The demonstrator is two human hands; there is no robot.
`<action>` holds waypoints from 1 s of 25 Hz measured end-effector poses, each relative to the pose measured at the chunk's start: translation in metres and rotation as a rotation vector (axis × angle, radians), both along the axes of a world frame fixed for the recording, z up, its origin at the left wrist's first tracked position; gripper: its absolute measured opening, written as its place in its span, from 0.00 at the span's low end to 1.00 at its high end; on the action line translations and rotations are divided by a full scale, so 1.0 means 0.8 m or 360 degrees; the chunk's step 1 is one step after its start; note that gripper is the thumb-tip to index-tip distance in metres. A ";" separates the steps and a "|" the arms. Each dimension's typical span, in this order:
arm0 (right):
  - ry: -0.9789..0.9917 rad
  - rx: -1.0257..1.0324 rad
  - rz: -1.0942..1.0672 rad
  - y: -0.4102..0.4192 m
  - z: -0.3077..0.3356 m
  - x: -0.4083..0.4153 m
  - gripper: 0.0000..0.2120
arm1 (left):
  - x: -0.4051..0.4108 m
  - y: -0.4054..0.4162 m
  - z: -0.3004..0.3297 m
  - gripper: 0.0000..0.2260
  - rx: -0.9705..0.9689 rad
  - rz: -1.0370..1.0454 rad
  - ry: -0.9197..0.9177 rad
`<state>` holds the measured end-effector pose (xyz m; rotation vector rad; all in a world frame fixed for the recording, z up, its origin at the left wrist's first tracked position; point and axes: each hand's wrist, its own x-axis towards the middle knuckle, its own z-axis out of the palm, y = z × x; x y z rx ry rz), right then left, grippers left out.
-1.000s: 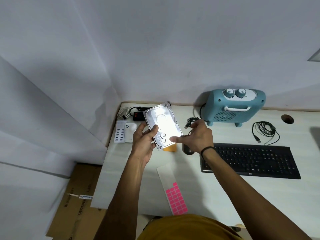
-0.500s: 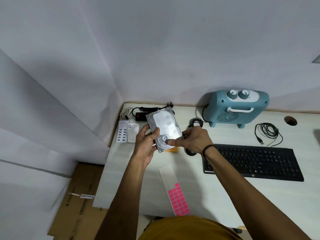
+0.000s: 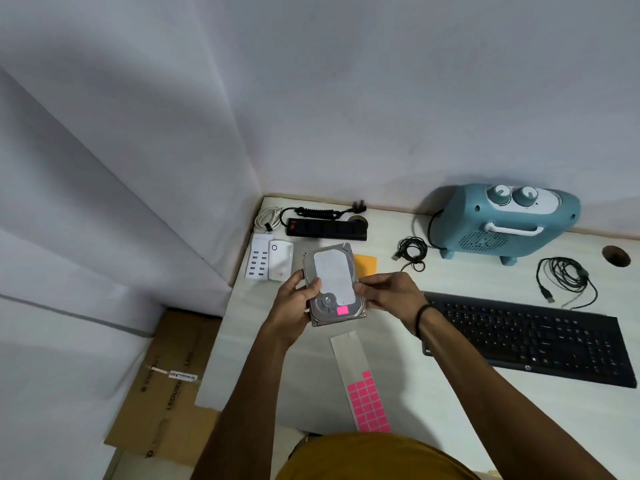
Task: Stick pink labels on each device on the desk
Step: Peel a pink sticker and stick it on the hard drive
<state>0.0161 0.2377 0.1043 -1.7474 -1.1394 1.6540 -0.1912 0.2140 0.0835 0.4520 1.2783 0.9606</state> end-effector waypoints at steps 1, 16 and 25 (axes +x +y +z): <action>0.0098 -0.0039 -0.0094 0.001 -0.011 -0.004 0.11 | -0.004 0.001 -0.007 0.12 -0.0036 -0.0005 0.0003; -0.0752 -0.0242 0.0125 0.110 -0.115 -0.097 0.09 | -0.024 0.112 -0.097 0.29 -0.0323 -0.0308 0.0801; -0.0921 -0.0314 0.0184 0.145 -0.160 -0.122 0.09 | -0.028 0.168 -0.173 0.33 -0.0410 -0.0442 0.1122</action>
